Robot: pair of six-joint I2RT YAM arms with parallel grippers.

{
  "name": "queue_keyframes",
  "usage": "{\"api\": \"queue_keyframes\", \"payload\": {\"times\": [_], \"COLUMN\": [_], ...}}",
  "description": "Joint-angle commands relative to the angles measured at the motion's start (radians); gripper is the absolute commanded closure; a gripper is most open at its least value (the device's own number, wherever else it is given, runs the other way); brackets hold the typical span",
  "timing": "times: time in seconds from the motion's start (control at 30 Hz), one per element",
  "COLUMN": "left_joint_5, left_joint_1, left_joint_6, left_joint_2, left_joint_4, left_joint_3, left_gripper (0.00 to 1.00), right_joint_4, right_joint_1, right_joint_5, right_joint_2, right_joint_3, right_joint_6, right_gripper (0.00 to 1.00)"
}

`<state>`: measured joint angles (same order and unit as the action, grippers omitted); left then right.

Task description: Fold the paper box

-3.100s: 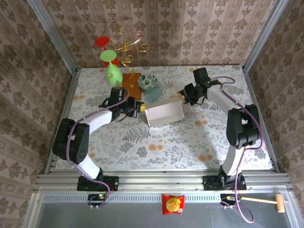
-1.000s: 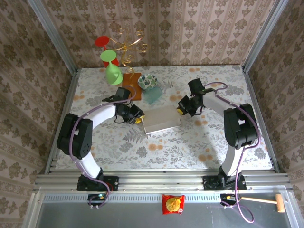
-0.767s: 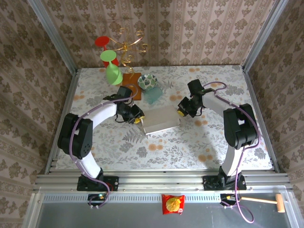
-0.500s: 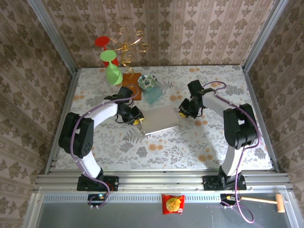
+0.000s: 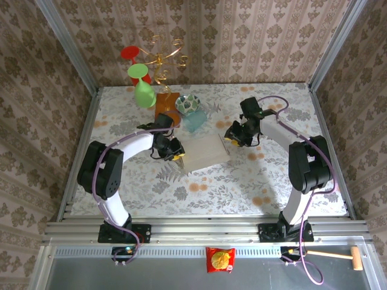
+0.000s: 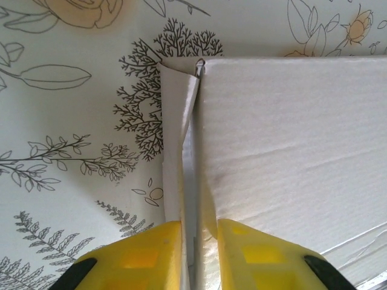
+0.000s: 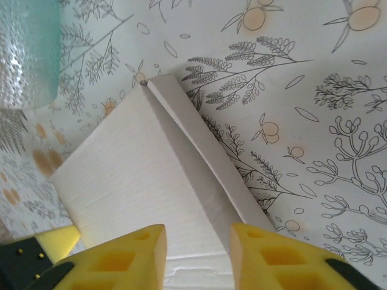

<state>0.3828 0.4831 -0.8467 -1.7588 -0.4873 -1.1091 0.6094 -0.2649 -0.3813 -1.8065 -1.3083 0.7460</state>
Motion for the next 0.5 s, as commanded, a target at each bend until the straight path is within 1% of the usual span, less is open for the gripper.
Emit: {"api": "queue_keyframes", "payload": {"times": [0.0,0.23,0.33,0.37,0.47], "left_joint_5": [-0.028,-0.033,-0.035,-0.038,-0.034], "left_joint_1": [0.000,0.000,0.000,0.001,0.002], "left_joint_6": [0.026,0.039,0.049,0.051,0.051], "left_joint_2": [-0.018,-0.021,-0.022,-0.022,-0.023], "left_joint_4": [-0.002,-0.005,-0.005,-0.005,0.008], "left_joint_3": [0.016,0.020,0.021,0.021,0.028], "left_gripper": [0.78,0.80,0.81,0.81,0.82], "right_joint_4": [0.032,0.051,0.059,0.059,0.051], "right_joint_1": [-0.018,-0.035,-0.036,-0.035,-0.036], "right_joint_5": [-0.041,-0.033,-0.015,-0.009,-0.009], "right_joint_2": [-0.047,-0.108,-0.129,-0.136,-0.151], "right_joint_3": [-0.025,-0.017,-0.008,-0.003,0.010], "right_joint_6": [-0.088,-0.146,-0.163,-0.167,-0.172], "right_gripper": [0.62,0.56,0.56,0.58,0.69]}}
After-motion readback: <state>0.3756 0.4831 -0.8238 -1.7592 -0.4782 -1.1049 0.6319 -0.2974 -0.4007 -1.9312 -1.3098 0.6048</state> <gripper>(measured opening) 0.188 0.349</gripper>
